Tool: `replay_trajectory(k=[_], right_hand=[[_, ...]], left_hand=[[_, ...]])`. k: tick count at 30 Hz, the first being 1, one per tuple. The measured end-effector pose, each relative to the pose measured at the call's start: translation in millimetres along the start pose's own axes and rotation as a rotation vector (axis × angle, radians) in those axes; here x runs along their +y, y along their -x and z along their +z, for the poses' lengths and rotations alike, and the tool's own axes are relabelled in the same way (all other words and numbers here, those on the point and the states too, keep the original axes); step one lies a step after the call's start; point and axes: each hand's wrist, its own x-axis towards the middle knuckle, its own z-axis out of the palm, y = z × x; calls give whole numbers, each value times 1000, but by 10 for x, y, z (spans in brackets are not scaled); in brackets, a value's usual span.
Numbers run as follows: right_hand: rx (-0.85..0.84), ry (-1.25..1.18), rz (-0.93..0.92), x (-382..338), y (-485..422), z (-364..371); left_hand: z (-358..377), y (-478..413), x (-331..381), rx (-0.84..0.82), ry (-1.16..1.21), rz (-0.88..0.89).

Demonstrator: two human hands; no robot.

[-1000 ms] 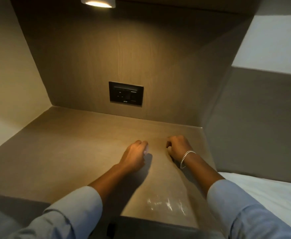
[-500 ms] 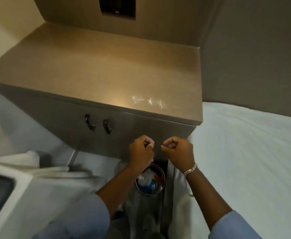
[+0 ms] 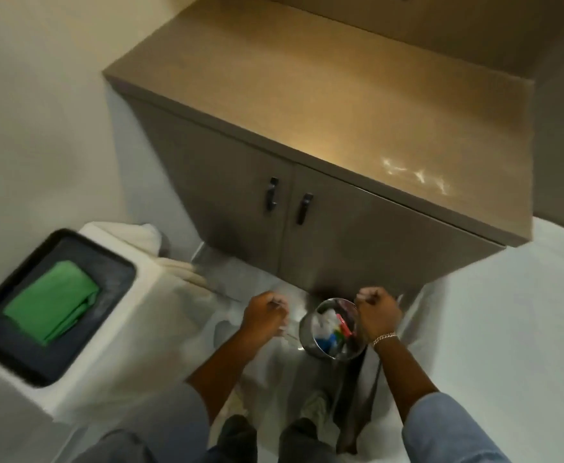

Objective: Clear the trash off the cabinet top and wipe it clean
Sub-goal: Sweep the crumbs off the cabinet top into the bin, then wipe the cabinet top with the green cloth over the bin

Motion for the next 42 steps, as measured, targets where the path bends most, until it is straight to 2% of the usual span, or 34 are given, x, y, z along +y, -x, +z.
replay_trajectory(k=[3, 6, 8, 10, 12, 15, 18, 20, 22, 25, 28, 31, 33, 35, 38, 40, 42], right_hand=[[-178, -69, -179, -722, 434, 659], [-409, -80, -470, -1464, 1025, 1439], [-550, -92, -694, -1899, 1482, 1926], [-682, -75, -869, -2191, 1831, 2357], [-804, 71, -970, -2369, 2091, 2772], [-835, 404, -980, -2466, 2231, 3203], [-822, 522, -917, -2495, 2244, 3398], [-871, 466, -889, -2489, 2239, 3395], [-925, 344, -835, -2474, 2216, 3240], [-815, 53, -826, -2400, 2072, 2782], [-608, -39, -841, -2029, 1789, 2130], [-524, 129, -909, -1386, 1543, 1553], [-426, 252, -874, -896, 1364, 1293], [-307, 275, -766, -441, 1160, 1116], [-181, 112, -566, 318, 792, 974], [-99, 70, -465, 845, 551, 955], [-71, 98, -387, 1324, 272, 978]], left_hand=[[-878, 313, -17, 160, 91, 100], [-1643, 653, 53, 456, 193, 196], [-2133, 807, 24, 719, 182, 246], [-2574, 861, -36, 954, 140, 203], [-2947, 789, -119, 1069, 94, 89], [-3213, 534, -213, 990, 134, -46], [-3342, 326, -301, 986, 222, -114], [-3416, 295, -329, 983, 328, -160], [-3452, 318, -308, 910, 492, -144], [-3270, 408, -138, 748, 602, -3], [-2699, 443, 80, 543, 572, 136], [-1953, 332, 117, 299, 492, 198], [-1397, 132, 22, 117, 369, 175], [-906, -118, -143, -76, 289, 125], [-227, -640, -513, -323, 445, -38], [182, -1120, -862, -276, 481, -134], [626, -1684, -1285, -91, 296, -207]])
